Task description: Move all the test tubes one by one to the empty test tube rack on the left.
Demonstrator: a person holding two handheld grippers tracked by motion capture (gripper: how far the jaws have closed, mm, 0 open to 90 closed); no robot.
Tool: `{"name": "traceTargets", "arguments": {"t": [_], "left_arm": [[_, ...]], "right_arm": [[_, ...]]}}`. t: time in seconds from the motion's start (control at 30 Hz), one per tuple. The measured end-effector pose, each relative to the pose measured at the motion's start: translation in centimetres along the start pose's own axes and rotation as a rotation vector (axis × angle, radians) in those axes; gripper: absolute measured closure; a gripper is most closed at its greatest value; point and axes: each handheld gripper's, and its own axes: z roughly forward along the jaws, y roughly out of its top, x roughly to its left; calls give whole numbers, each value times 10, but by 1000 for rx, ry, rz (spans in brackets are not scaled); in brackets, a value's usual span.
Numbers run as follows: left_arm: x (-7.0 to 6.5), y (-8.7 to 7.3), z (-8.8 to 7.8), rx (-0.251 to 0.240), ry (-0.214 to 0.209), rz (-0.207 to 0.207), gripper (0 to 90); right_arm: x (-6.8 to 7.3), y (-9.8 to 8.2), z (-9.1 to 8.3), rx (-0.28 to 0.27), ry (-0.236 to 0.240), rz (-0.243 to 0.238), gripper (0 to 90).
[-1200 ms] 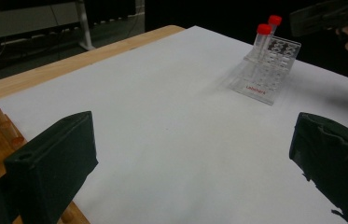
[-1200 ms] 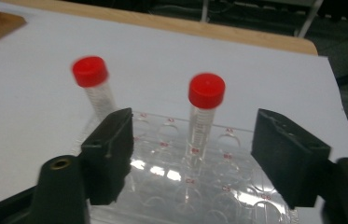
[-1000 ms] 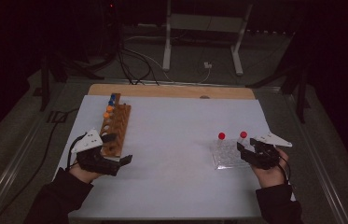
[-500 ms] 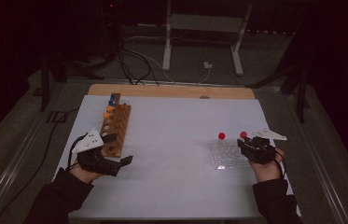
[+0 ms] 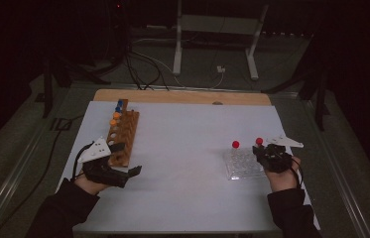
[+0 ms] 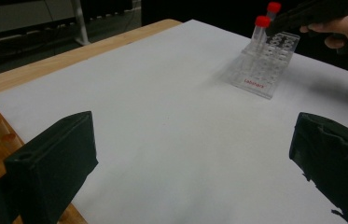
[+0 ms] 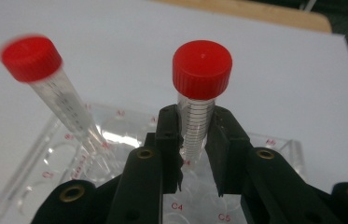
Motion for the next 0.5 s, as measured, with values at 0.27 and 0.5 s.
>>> {"name": "traceTargets", "arguments": {"t": [0.27,0.5], "left_arm": [[0,0,0,3,-1,2,15],[0,0,0,4,-8,5,15]], "right_arm": [[2,9,-21,-74,-7,-10,750],[2,14,-39,-122,-17,-21,750]]}}
